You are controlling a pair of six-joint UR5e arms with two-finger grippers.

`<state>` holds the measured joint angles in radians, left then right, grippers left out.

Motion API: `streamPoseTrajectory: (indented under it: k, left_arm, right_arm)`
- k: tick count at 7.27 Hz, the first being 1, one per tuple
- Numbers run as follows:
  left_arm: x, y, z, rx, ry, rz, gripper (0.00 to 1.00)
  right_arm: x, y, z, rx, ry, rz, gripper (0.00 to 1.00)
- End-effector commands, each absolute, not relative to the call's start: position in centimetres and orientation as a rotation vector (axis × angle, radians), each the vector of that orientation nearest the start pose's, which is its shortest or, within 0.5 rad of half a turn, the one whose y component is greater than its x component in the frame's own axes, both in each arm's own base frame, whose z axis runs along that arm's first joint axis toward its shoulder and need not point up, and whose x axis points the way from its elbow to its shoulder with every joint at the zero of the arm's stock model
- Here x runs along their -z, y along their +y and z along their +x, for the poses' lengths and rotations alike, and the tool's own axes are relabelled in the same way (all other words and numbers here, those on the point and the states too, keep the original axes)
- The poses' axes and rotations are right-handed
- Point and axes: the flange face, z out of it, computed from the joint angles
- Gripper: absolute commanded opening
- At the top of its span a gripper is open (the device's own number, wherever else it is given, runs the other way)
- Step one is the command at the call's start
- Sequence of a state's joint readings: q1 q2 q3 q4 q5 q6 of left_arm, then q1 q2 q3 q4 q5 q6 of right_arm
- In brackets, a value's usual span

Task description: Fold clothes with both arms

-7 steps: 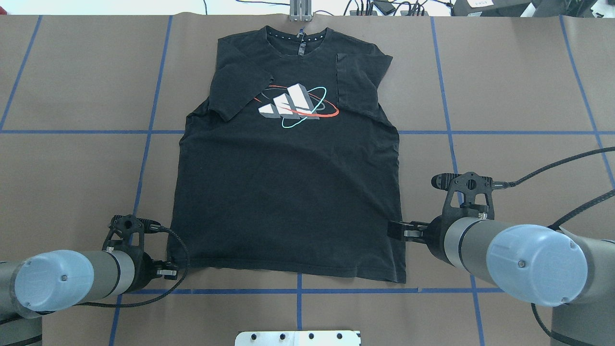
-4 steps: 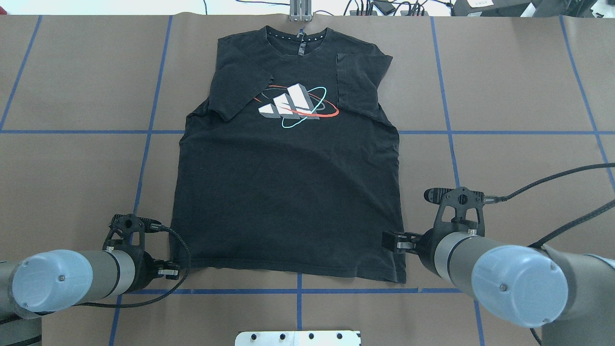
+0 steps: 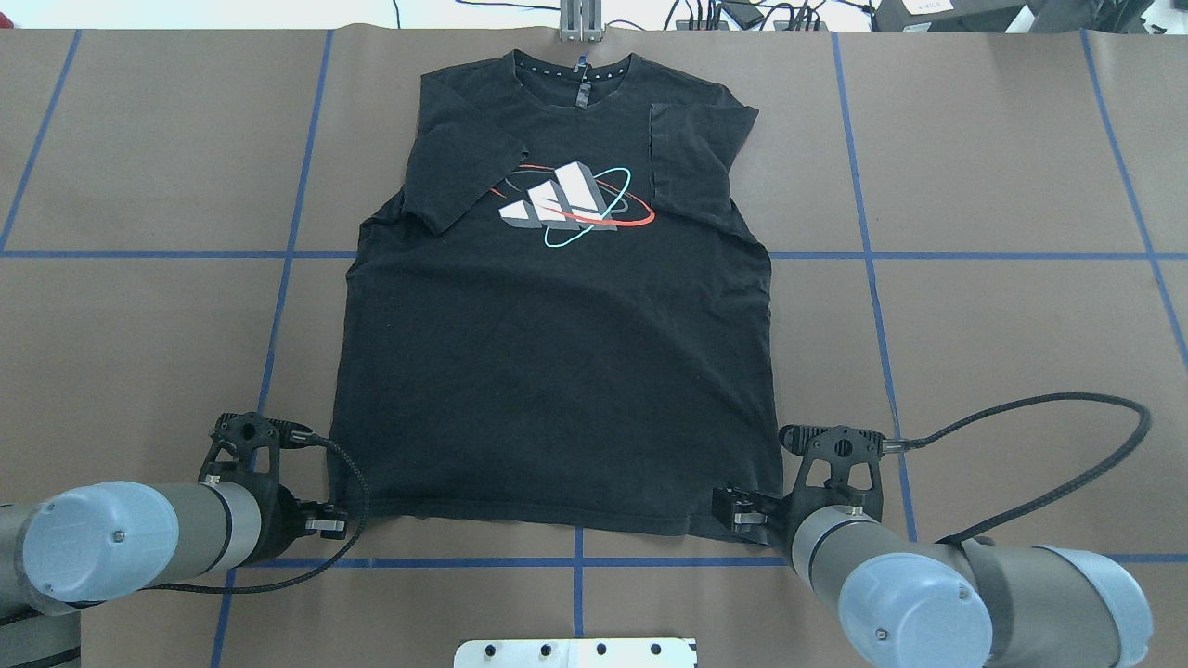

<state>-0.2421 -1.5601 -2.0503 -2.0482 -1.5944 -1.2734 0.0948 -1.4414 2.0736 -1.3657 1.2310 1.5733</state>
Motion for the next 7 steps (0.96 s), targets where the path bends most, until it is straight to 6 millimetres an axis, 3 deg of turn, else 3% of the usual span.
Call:
streamPoseTrajectory:
  k: [1, 5, 7]
  left_arm:
    - [-38.79, -24.35, 43.9, -0.051, 0.919, 0.226, 0.0]
    - [-38.82, -24.29, 43.96, -0.051, 0.921, 0.225, 0.0]
    - [-38.97, -24.28, 43.95, -0.051, 0.918, 0.225, 0.0]
  right_arm:
    - [-35.68, -21.49, -50.0, -0.243, -0.833, 0.37, 0.96]
    - [-35.89, -21.3, -49.87, -0.253, -0.825, 0.394, 0.7]
    - [-35.95, -20.78, -50.06, -0.247, -0.825, 0.399, 0.67]
